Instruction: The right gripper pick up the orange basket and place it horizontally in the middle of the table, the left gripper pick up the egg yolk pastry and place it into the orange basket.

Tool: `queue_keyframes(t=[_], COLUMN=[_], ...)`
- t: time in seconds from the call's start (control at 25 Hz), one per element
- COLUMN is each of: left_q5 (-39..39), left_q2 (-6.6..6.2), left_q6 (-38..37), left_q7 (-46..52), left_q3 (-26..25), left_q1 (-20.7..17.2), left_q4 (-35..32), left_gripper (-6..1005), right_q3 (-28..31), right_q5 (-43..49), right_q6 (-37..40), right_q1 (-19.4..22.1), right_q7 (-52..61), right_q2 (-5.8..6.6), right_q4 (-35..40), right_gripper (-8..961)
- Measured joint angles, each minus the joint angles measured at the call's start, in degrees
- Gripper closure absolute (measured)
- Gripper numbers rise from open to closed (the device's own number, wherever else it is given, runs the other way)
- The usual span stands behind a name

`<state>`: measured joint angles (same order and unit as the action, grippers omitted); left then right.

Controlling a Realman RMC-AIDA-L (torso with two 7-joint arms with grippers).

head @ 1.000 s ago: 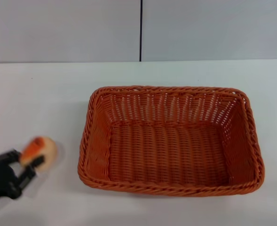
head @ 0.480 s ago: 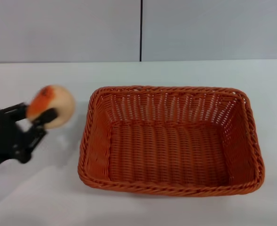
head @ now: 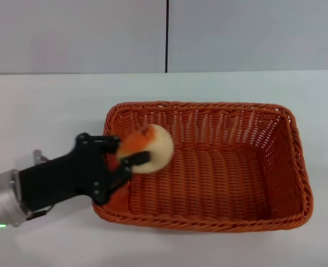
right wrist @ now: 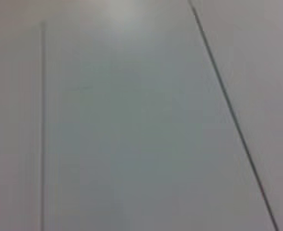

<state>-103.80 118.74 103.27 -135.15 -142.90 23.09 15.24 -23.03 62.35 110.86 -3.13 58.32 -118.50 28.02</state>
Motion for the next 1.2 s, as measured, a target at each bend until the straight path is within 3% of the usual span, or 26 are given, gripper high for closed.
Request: queue_keyframes(t=[0.28,0.52,0.72,0.76,0.96,1.2], left_q5=[0.0,0.1,1.2,2.3,5.3,18.4], left_q2=[0.17,-0.17,-0.64,-0.70,-0.68,-0.37], left_q6=[-4.6,-5.8,-5.6,-6.1,-7.1,-9.0], left_q7=[-0.7,-0.5,0.4,0.6,-0.2,-3.2], left_q3=[2.2,1.1,-5.1,-12.1,-20.8,-22.4], left_q1=[2.6,1.9,-1.1,-4.3,-8.1,-15.0], left_q4=[-3.9,-3.7,-0.9,2.3,3.4,2.0], left_gripper=[812,618,444,409,194,199], right_q3=[0.6,0.7,1.4,2.0,5.4,5.9], right_q5=[0.1,0.1,-0.1,-0.2,-0.1,0.0], right_q6=[-1.8,-4.7,-8.3,-9.4,-13.2,-15.7], right_q1=[0.6,0.5,0.3,0.1,-1.7,-3.8], right_q7=[-0.7,-1.0,-2.8,-3.3,-7.1,-13.4], right_q2=[-0.05,-0.18,-0.18,-0.21,-0.11,-0.21], right_q4=[-1.4,-1.6,-2.7,-3.2,-6.7,-8.5], right_gripper=[512,513,513,513,512,512])
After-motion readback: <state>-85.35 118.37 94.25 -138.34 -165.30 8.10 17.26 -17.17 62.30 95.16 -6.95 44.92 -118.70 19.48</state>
